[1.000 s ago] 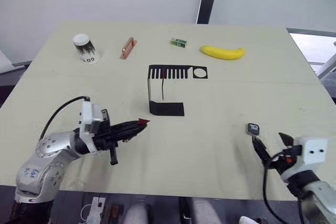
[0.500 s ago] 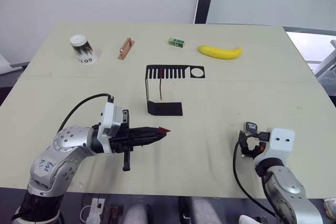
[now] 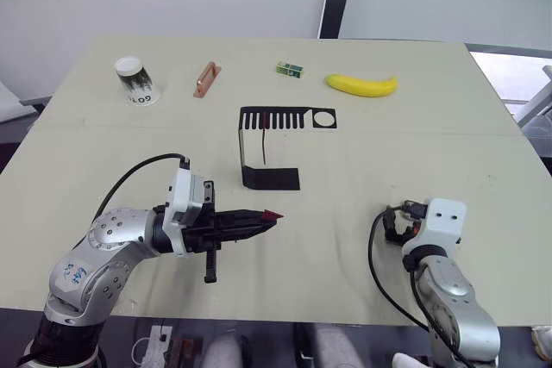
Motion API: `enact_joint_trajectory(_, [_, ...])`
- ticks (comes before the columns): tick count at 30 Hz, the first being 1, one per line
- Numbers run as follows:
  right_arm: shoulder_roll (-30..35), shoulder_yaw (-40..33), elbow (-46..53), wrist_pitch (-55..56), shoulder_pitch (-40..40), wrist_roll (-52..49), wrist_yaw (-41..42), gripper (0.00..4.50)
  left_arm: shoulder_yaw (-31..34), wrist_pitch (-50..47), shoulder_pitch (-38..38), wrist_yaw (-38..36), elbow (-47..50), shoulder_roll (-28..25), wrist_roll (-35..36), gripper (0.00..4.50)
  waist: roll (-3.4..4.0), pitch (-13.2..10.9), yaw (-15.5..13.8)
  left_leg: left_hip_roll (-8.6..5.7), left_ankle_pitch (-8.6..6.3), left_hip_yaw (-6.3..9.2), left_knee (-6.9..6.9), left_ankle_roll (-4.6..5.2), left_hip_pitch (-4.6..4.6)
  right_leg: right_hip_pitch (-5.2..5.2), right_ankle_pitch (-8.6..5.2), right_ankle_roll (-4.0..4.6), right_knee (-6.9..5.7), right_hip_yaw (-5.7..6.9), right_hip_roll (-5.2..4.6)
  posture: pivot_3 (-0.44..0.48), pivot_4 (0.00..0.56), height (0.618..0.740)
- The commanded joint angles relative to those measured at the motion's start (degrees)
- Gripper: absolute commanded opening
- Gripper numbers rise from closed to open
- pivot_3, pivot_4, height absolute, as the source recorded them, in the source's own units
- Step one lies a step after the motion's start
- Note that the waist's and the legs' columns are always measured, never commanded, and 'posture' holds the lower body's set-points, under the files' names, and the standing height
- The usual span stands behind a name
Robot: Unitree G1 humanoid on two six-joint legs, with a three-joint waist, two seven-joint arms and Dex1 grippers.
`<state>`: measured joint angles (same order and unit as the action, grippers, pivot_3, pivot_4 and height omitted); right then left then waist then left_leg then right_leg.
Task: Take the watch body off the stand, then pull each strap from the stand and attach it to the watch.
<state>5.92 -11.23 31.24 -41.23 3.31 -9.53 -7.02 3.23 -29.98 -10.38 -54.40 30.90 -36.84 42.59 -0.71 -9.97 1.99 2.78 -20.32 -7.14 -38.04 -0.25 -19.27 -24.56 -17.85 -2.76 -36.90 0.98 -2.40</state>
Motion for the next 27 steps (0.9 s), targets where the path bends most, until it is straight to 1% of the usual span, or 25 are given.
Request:
enact_joint_trajectory(1, [-0.9, -1.5, 0.6, -2.2, -0.4, -0.4, -0.6, 4.44, 0.1, 0.2, 0.1, 0.5, 2.2, 0.3, 1.2, 0.00, -0.01, 0.0, 0.0, 0.00, 0.00, 0.00, 0.00, 0.00, 0.00, 0.00, 0.00, 0.00, 0.00, 0.00, 0.00, 0.000, 0.150, 0.739])
enact_joint_trajectory(5, [-1.8, -3.5, -0.7, -4.2, -1.9, -0.9, -1.1, 4.44, 0.0, 0.3, 0.1, 0.7, 2.2, 0.3, 1.2, 0.00, -0.04, 0.0, 0.2, 0.00, 0.00, 0.00, 0.00, 0.00, 0.01, 0.01, 0.00, 0.00, 0.00, 0.00, 0.00, 0.000, 0.150, 0.739])
enact_joint_trajectory(9, [-1.1, -5.0, -1.5, -5.2, -2.5, -0.6, -0.5, 4.44, -0.1, 0.2, 0.0, 0.9, 2.2, 0.4, 1.2, 0.00, -0.05, 0.0, 0.1, 0.00, 0.00, 0.00, 0.00, 0.01, 0.01, 0.01, 0.00, 0.00, 0.00, 0.00, 0.00, 0.000, 0.150, 0.739])
enact_joint_trajectory(22, [-0.2, -4.1, -1.8, -7.7, -2.4, -0.9, 0.9, 4.44, -0.2, 0.3, -0.8, 1.4, 1.5, 0.5, 1.0, 0.00, -0.35, 0.2, 0.0, 0.00, 0.00, 0.02, 0.00, 0.01, 0.01, 0.02, 0.00, 0.00, 0.01, 0.00, -0.01, 0.000, 0.150, 0.739])
enact_joint_trajectory(27, [-0.9, -4.4, -2.2, -8.2, -2.1, -1.7, 0.9, 4.44, -0.2, 0.2, -1.0, 1.5, 1.5, 0.5, 1.0, 0.00, -0.40, 0.2, 0.0, 0.00, 0.00, 0.02, 0.01, 0.01, 0.01, 0.02, 0.00, 0.00, 0.02, 0.00, -0.01, 0.000, 0.150, 0.739])
